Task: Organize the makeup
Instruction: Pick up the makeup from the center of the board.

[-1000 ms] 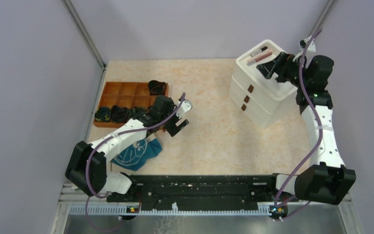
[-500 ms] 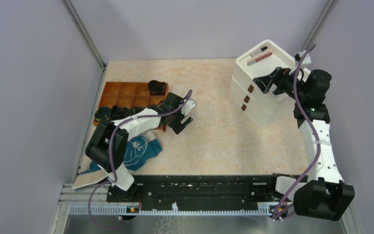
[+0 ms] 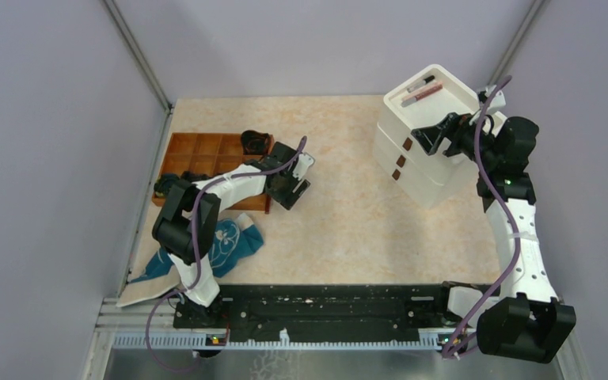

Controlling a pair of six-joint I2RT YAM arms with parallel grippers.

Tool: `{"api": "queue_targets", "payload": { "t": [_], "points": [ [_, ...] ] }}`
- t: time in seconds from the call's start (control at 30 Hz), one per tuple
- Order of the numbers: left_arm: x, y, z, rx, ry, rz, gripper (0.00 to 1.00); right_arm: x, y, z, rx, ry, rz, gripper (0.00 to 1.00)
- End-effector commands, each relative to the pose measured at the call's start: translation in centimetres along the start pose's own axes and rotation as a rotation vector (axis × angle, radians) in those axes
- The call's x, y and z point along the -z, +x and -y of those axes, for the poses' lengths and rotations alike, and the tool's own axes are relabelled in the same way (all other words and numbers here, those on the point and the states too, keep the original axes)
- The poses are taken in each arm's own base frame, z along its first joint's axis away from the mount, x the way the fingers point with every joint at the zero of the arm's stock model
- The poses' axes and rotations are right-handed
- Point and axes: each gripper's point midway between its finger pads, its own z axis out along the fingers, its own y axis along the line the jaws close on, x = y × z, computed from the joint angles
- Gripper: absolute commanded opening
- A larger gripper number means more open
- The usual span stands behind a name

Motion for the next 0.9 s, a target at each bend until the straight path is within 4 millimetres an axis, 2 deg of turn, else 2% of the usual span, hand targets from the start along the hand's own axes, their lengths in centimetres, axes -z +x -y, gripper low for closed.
{"api": "queue_targets", "payload": {
  "t": [0.0,0.37,0.87],
  "points": [
    [0.1,-0.8,-0.4,0.05,0.0,0.005,0.77,0.4,-1.4,-0.9,0.069,-0.026,0.048,0.88],
    [-0.7,-1.2,-0.5,0.083,0.044,-0.004,0.68,0.4,-1.3,-0.9,0.075,-0.028,0.047,0.88],
    [-2.8,-1.3,-2.0,0.197,0.031,-0.052,0.68,0.5,-1.2,-1.0,0.084,-0.032,0.045,0.88]
  ]
}}
